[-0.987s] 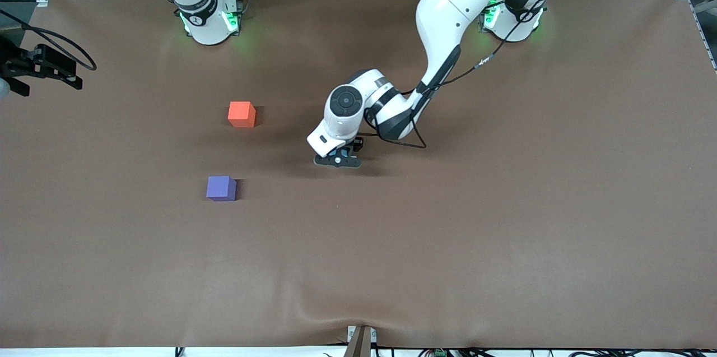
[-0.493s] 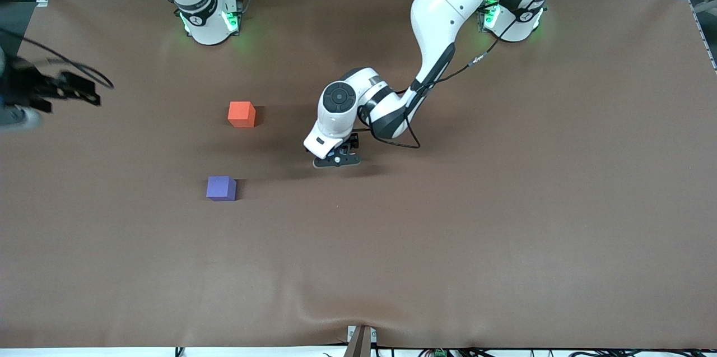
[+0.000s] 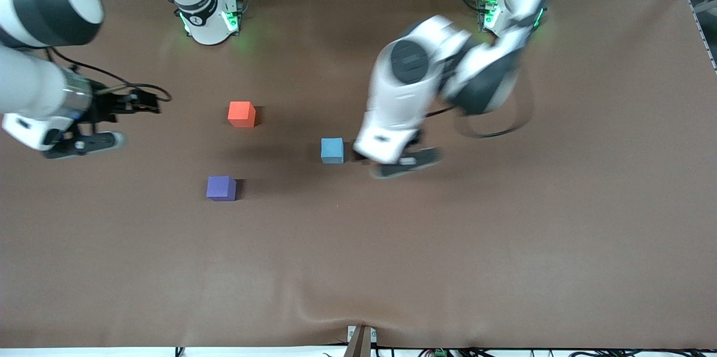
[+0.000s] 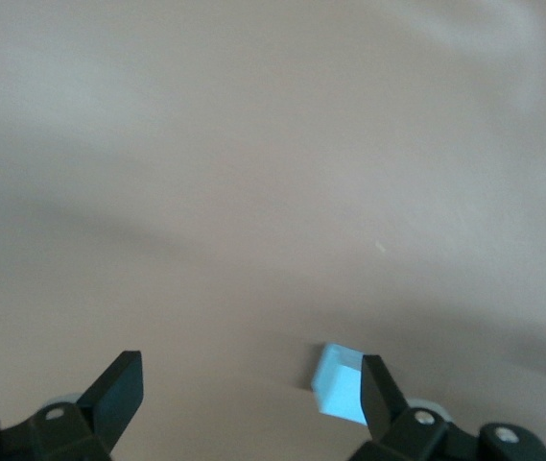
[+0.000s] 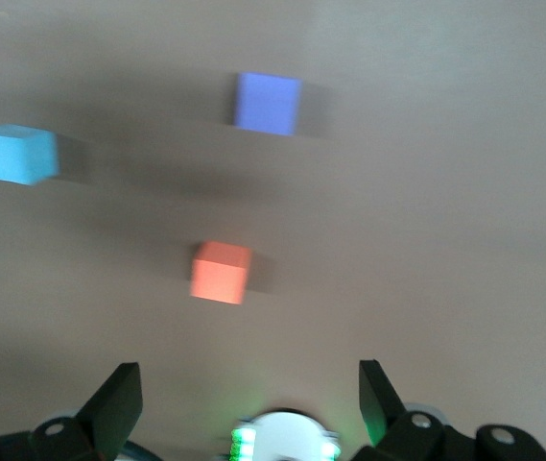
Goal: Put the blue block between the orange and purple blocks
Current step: 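Set the block down with the left gripper while the right gripper reaches in, then withdraw the left gripper while the right gripper grasps the blue block, then carry the blue block with the right gripper toward the orange block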
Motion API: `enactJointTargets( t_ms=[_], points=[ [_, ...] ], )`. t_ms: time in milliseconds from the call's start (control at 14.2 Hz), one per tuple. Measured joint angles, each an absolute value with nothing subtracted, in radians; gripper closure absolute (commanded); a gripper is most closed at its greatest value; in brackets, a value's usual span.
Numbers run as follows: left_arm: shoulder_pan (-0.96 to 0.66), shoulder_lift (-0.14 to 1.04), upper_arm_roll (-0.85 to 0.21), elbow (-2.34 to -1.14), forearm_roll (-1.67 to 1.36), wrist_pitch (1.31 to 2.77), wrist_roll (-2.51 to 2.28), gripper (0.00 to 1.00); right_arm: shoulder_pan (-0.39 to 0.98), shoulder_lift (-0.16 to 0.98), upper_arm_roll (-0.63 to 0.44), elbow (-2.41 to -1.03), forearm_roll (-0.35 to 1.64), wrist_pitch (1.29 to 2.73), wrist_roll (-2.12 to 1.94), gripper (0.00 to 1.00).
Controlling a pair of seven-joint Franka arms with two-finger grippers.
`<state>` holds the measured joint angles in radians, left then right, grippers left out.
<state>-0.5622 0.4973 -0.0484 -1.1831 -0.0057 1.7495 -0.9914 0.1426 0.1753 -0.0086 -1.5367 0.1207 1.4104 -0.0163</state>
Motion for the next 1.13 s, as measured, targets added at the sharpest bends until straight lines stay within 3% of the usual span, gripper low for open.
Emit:
enactJointTargets(
  t_ms=[282, 423, 846, 1128],
  points=[
    [-0.392, 0.318, -0.048, -1.209, -0.005, 1.493, -0.849, 0.00, 0.206, 0.199, 0.066, -1.640, 0.187, 1.593, 0.153, 0.00],
    [-0.327, 0.268, -0.048, -1.234, -0.005, 1.435, -0.775, 0.00, 0.249, 0.232, 0.133, -1.688, 0.187, 1.728, 0.246, 0.00],
    [-0.132, 0.089, -0.049, -1.403, 0.001, 1.427, -0.529, 0.00, 0.475, 0.442, 0.165, -1.720, 0.049, 2.050, 0.513, 0.00],
    [-0.041, -0.020, -0.049, -1.544, 0.001, 1.489, -0.402, 0.00, 0.522, 0.534, 0.165, -1.719, -0.039, 2.113, 0.592, 0.00]
  ],
)
